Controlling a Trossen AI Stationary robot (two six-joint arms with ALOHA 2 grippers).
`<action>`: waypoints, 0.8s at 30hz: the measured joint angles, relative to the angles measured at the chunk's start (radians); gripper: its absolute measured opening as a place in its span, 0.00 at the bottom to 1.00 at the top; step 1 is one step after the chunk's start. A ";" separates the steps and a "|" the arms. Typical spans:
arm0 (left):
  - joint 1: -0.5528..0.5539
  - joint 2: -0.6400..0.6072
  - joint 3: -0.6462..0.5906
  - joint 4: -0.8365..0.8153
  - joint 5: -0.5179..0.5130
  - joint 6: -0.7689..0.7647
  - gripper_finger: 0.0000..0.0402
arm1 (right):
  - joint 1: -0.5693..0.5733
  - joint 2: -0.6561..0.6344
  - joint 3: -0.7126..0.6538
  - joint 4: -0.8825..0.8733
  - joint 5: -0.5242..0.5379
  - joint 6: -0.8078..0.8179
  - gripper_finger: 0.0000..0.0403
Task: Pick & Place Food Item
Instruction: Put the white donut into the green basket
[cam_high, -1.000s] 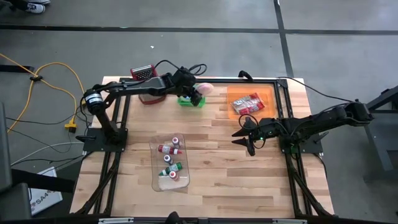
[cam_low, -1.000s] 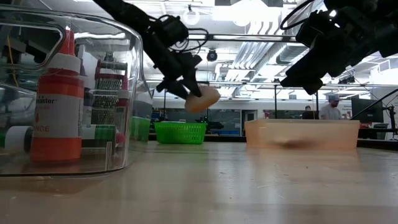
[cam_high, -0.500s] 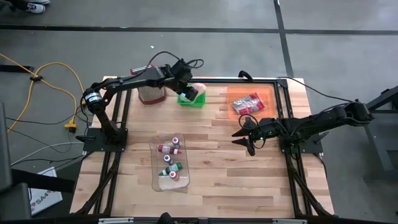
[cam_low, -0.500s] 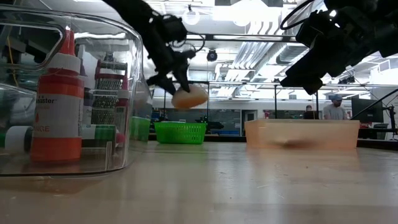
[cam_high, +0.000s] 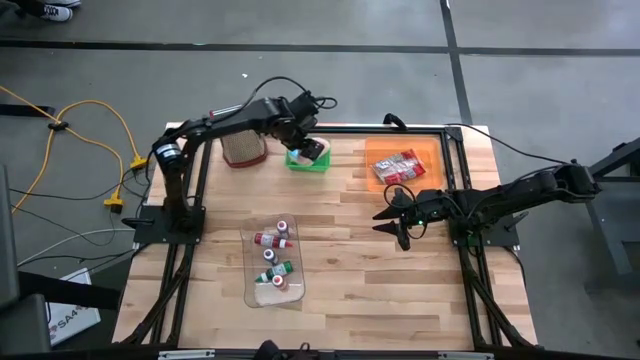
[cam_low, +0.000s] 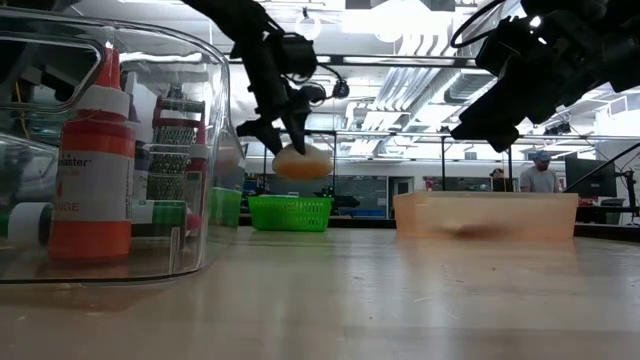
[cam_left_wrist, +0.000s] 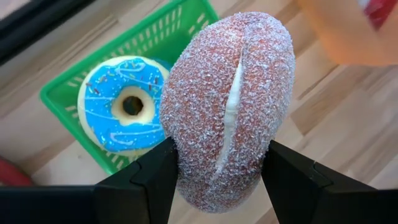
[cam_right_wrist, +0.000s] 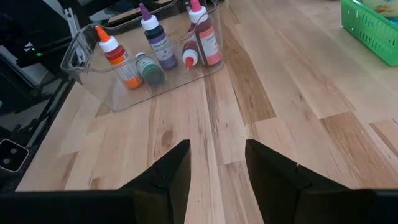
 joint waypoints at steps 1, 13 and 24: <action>0.002 0.013 0.013 -0.014 0.000 0.000 0.50 | 0.000 0.000 0.000 0.000 0.000 0.000 0.35; 0.009 0.104 0.093 -0.082 -0.020 -0.020 0.50 | 0.000 0.000 0.000 0.000 0.000 0.000 0.35; 0.008 0.139 0.093 -0.018 0.019 -0.046 0.50 | 0.000 0.000 0.000 0.000 0.000 0.000 0.35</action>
